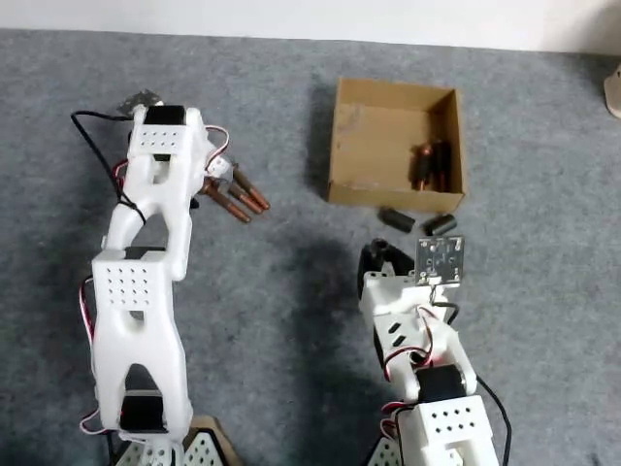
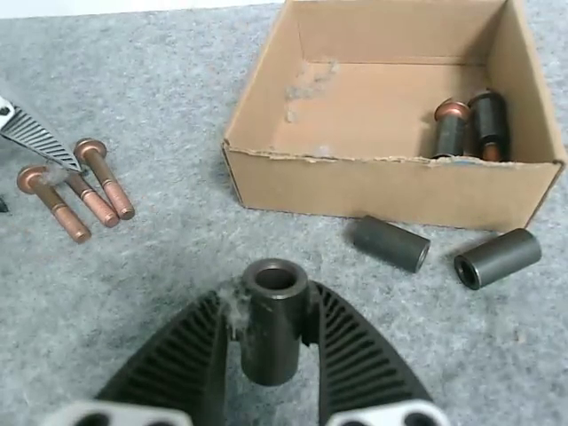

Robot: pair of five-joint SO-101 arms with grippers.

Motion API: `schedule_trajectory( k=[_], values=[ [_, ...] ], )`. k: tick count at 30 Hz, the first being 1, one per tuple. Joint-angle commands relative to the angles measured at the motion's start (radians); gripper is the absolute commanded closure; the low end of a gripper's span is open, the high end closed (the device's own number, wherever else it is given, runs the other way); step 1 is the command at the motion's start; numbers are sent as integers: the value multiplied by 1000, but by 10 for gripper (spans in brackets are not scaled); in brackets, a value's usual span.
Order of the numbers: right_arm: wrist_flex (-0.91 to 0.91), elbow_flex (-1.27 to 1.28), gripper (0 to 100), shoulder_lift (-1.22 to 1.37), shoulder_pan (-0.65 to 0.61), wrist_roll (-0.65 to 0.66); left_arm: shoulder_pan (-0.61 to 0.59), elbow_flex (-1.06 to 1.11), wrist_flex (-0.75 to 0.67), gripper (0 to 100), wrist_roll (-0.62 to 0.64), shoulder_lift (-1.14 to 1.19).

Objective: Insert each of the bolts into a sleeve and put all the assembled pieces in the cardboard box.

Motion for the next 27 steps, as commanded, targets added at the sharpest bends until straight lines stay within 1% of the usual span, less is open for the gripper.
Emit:
schedule_trajectory(
  k=[1,4,7,9,14,16,18,19,22,27],
  values=[
    [-24,119,994,-16,10,14,-28,-33,-3,747,11,-12],
    [-24,119,994,-16,10,14,12,13,-12,751,34,-5],
    [-25,119,994,-16,10,14,62,13,-12,751,178,38],
    [-25,119,994,-18,10,14,73,12,-12,751,227,64],
    [-25,119,994,-19,10,14,76,12,-40,752,230,81],
    [-25,119,994,-19,10,14,81,12,-40,785,230,81],
    [-25,119,994,-19,10,14,79,12,-40,851,229,79],
    [-25,119,994,-19,10,14,76,12,-40,867,229,79],
    [-25,119,994,-19,10,14,76,1,-43,888,229,79],
    [-25,119,994,-19,10,14,68,-68,-38,896,229,84]
  ],
)
